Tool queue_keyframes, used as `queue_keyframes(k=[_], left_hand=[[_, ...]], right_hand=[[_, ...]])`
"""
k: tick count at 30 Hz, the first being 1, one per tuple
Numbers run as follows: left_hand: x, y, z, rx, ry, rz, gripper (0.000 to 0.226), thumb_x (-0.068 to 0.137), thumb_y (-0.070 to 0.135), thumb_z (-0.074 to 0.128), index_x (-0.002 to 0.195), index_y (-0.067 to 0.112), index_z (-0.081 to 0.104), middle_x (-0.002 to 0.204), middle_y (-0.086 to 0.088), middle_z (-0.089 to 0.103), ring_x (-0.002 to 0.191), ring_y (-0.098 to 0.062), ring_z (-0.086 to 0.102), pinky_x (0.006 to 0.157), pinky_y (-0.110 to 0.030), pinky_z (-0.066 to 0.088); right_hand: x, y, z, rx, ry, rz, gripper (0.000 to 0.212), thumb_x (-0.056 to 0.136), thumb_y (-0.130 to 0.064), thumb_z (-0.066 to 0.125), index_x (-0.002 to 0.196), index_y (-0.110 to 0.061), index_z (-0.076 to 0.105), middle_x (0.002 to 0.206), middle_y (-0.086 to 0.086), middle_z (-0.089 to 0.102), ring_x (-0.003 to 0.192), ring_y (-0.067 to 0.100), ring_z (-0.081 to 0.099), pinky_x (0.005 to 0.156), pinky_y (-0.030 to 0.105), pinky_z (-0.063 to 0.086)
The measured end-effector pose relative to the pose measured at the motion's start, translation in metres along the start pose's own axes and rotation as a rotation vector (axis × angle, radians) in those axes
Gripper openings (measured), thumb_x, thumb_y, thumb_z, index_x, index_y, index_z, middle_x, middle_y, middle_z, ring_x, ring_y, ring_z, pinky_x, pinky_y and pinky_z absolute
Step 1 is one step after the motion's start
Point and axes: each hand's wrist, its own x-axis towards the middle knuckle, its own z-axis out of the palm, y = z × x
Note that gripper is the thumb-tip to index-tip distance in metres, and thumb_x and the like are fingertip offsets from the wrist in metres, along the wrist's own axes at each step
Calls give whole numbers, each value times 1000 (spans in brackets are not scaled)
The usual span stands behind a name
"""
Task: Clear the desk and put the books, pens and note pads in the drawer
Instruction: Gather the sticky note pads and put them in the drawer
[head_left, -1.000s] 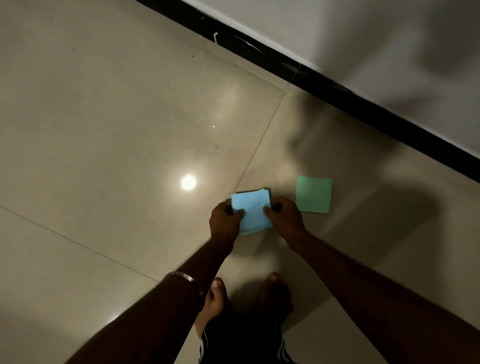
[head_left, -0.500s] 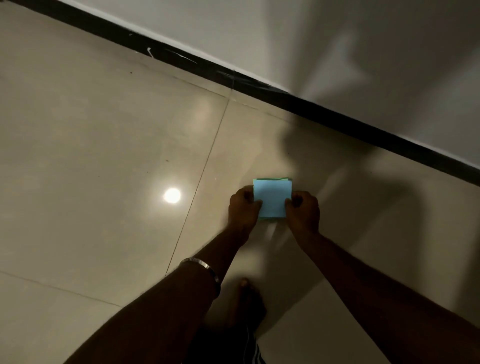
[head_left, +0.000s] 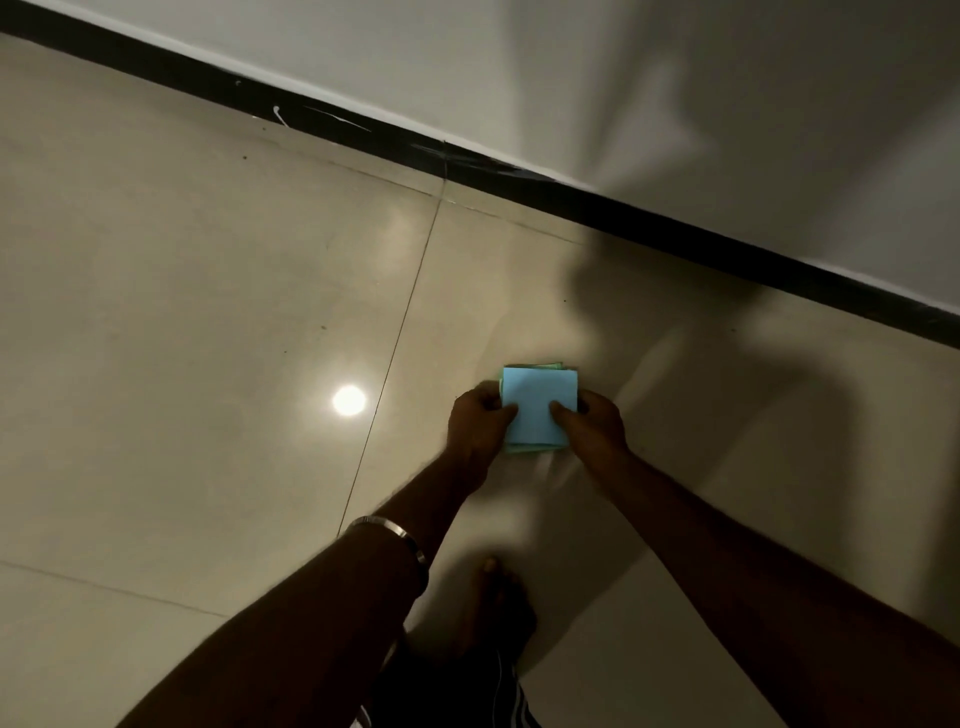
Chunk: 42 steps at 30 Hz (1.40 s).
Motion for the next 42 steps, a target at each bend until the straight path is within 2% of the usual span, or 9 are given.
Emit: queue_keyframes(k=[8, 12, 15, 18, 24, 27, 33, 38, 42], left_hand=[[-25, -1, -22, -24, 66, -81, 26, 87, 8, 61, 113, 7, 59, 111, -11, 64, 100, -26, 63, 88, -44, 56], [-39, 2, -40, -33, 36, -90, 23, 88, 3, 60, 110, 5, 56, 105, -9, 62, 96, -24, 60, 80, -36, 53], [-52, 6, -48, -54, -8, -96, 17, 89, 2, 58, 104, 8, 57, 109, -15, 63, 101, -31, 62, 86, -43, 54], [-62, 11, -52, -41, -47, -94, 23, 92, 4, 53, 115, 4, 55, 116, -18, 61, 103, -30, 60, 91, -47, 52], [-91, 23, -54, 35, -111, -71, 30, 96, 11, 44, 125, 8, 50, 118, -12, 58, 100, -23, 55, 83, -37, 49], [-106, 28, -58, 59, -83, -53, 30, 96, 10, 45, 125, 8, 49, 113, -7, 56, 97, -20, 53, 73, -28, 45], [-133, 29, -81, 106, 4, -4, 16, 89, 6, 55, 104, 6, 60, 100, -8, 63, 89, -21, 56, 70, -29, 44], [-162, 23, -99, 92, 22, -2, 19, 87, 5, 59, 106, 7, 62, 102, -9, 67, 90, -22, 60, 78, -35, 49], [-180, 12, -111, 68, 43, 15, 17, 87, 3, 57, 104, 5, 61, 93, -3, 64, 85, -19, 58, 69, -27, 48]], right_hand=[[-30, -6, 5, 91, -91, 39, 32, 91, -14, 63, 121, -5, 57, 110, 8, 62, 90, 18, 59, 60, 20, 44], [-45, -9, -1, 147, -153, 60, 36, 88, -13, 67, 121, -7, 55, 115, 10, 63, 99, 24, 61, 72, 30, 52], [-61, -14, -4, 170, -226, 48, 39, 89, -12, 65, 126, -8, 55, 118, 11, 64, 104, 28, 63, 83, 40, 56], [-75, -19, -6, 171, -253, 37, 40, 91, -15, 63, 129, -11, 52, 122, 12, 63, 108, 30, 62, 90, 47, 54], [-106, -31, -7, 194, -300, 36, 47, 95, -11, 57, 137, -15, 37, 123, 7, 54, 106, 22, 56, 79, 34, 52], [-122, -36, -7, 193, -279, 40, 46, 92, -6, 57, 135, -16, 44, 124, 9, 58, 110, 27, 58, 85, 41, 53], [-159, -44, -21, 230, -293, 61, 35, 85, 0, 65, 118, -12, 62, 102, 7, 69, 91, 26, 66, 69, 36, 57], [-191, -39, -22, 231, -321, 54, 33, 86, -4, 65, 117, -14, 62, 107, 9, 69, 89, 27, 68, 55, 30, 55], [-212, -29, -16, 250, -345, 55, 35, 87, -3, 64, 120, -15, 60, 111, 7, 68, 93, 28, 68, 56, 31, 57]])
